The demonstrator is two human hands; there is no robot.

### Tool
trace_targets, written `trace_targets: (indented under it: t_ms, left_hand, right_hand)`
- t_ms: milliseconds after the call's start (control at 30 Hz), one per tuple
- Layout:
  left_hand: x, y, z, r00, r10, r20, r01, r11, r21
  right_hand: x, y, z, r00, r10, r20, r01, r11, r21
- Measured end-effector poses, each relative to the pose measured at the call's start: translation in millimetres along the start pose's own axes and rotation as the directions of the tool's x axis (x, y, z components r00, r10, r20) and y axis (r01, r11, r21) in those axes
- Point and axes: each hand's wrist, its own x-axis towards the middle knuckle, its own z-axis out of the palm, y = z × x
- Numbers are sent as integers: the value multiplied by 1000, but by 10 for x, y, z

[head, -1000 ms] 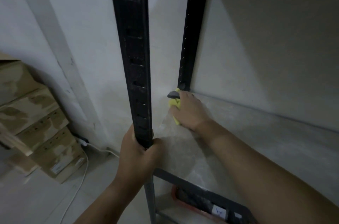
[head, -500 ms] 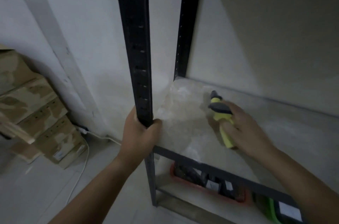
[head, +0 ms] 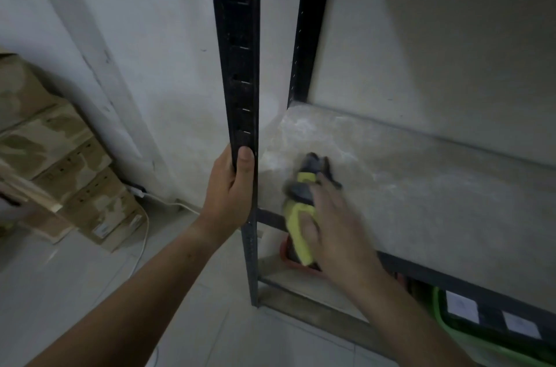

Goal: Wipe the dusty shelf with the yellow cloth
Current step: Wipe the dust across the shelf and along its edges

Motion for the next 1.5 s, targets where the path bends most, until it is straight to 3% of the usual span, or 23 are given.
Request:
trace_targets:
  t_ms: [100,167,233,333,467,567,633,733,833,900,1033,1167,1300,1333,1400,1467,1500]
  left_hand:
    - [6,-45,-27,1000,3,5,-3,998,59]
    - [12,-73,-30,1000,-12,10,11,998,65]
    - [7,-83,-16,1000,-16,8,15,997,74]
    - [-7,-64,17,999,-38,-8,39,996,75]
    - [12,-64,8,1000,-8,-30,10,998,65]
    - [9,-67,-6,1000,13,-9,-12,997,75]
    - [11,-48,-4,1000,13,-5,-12,997,73]
    - [3,-43,4,1000,6,-24,-4,998,70]
    - [13,-38,14,999,19,-31,-17,998,66]
    - [20,-42,22,999,24,-35,-23,999,46]
    - [13,-20,22,999,18,-29,-18,999,30]
    - [3,-42,16,999,-23,-31,24,999,29]
    - [7,-44,10,999,6,-41,-4,998,62]
    - [10,-43,10,999,14,-31,-12,998,58]
    - [14,-31,17,1000,15,-26,-14,999,52]
    - [12,-27,23,999,20,-27,-19,999,42]
    - [11,-20,25,999,22,-27,-21,999,36]
  right_hand:
    - [264,-193,7,984,-122,130,61,917,394]
    - [339,-11,-206,997,-63,36,36,868,495]
    - [338,357,-424,993,57,-106,-17,940,340]
    - [215,676,-510,973,213,-88,-212,977,22]
    - [-20,228,-147,996,-82,-39,81,997,-18]
    - [-130,40,14,968,-222,113,207,969,133]
    - [-86,195,-140,991,-134,23,125,961,246]
    - [43,782,-562,957,103,-270,-71,989,127]
    - [192,1372,-834,878,391,-278,-415,909,-31]
    - [360,1485,-776,838,479,-262,-510,858,-58]
    - [922,1071,-403,895,342,-286,-390,912,-128]
    - [1399,314,43,967,160,-198,-180,980,-89]
    - [1621,-266,140,993,-52,106,30,979,202]
    - [1646,-280,52,989,-85,122,44,952,302]
    - [1669,-123,-200,997,-78,-27,82,908,411]
    - [1668,247,-484,974,-3,-225,80,940,332]
    - [1651,488,-620,960,56,-275,12,971,239]
